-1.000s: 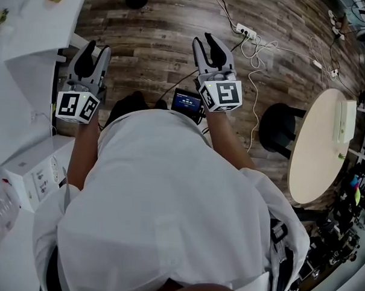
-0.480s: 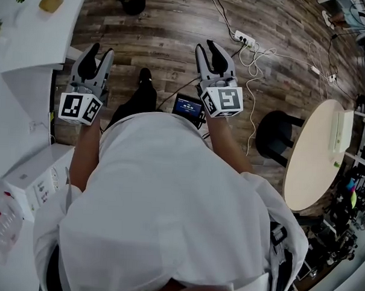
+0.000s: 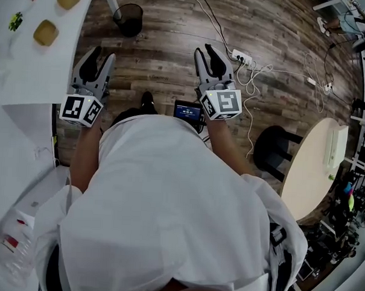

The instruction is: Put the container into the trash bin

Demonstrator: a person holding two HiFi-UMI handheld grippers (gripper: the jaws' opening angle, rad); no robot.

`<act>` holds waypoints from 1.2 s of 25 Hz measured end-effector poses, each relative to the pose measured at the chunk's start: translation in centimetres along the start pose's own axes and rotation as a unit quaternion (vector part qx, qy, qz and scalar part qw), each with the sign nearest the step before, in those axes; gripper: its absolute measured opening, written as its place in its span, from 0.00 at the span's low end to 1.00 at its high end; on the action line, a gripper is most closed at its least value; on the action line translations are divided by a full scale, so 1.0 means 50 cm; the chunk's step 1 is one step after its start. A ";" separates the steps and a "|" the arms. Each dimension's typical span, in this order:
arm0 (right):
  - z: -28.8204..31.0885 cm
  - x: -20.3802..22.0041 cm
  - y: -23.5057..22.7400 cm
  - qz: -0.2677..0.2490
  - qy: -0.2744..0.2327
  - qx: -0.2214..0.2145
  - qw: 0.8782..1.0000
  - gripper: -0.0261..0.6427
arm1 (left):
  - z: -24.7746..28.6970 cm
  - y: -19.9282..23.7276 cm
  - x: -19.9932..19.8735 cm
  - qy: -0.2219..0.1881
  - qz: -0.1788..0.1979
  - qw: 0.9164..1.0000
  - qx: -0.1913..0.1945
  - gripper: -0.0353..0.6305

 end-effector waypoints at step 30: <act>0.675 0.063 -0.334 0.005 0.021 -0.096 0.995 0.21 | 0.534 0.405 0.063 0.027 -0.042 0.996 -0.079 0.32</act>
Point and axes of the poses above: the fingertips, and each gripper's own axes: z forward along the fingers, y to its left, x out of its underside, the point moved 3 cm from there along -z, backward along the fingers, and after that the axes turned 1 degree about -y, right-handed, at the moved point
